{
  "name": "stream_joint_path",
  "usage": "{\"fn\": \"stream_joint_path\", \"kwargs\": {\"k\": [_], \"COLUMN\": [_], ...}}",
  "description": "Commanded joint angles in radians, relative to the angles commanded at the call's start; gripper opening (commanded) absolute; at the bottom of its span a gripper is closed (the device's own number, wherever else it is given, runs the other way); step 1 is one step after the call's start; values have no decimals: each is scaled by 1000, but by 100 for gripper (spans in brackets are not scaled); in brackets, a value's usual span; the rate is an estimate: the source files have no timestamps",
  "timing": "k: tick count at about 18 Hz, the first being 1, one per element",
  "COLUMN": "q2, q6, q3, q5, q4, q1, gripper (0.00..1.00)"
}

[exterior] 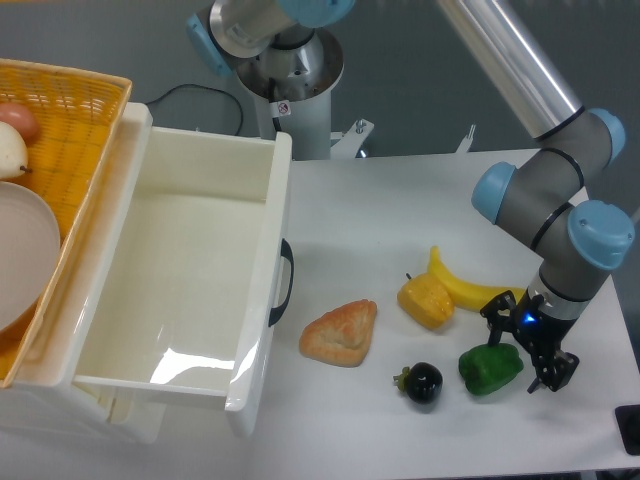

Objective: Pick up the green chilies
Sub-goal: 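Lower the gripper around the green bell pepper and close it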

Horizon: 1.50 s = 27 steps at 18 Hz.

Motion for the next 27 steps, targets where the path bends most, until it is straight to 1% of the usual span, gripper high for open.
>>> {"fn": "stream_joint_path", "kwargs": {"k": [6, 12, 16, 19, 22, 24, 26, 27], "q2": [3, -15, -24, -35, -35, -37, -35, -35], "q6": [-5, -8, -8, -9, -21, -25, -43, -48], "q3": [-2, -3, -17, -18, -23, -23, -23, -21], "q5": [0, 2, 2, 3, 21, 81, 113, 114], "q4": [0, 0, 2, 2, 2, 2, 2, 2], "q1": [2, -5, -8, -23, -26, -35, -41, -41], "gripper": [100, 100, 100, 100, 92, 89, 83, 78]}}
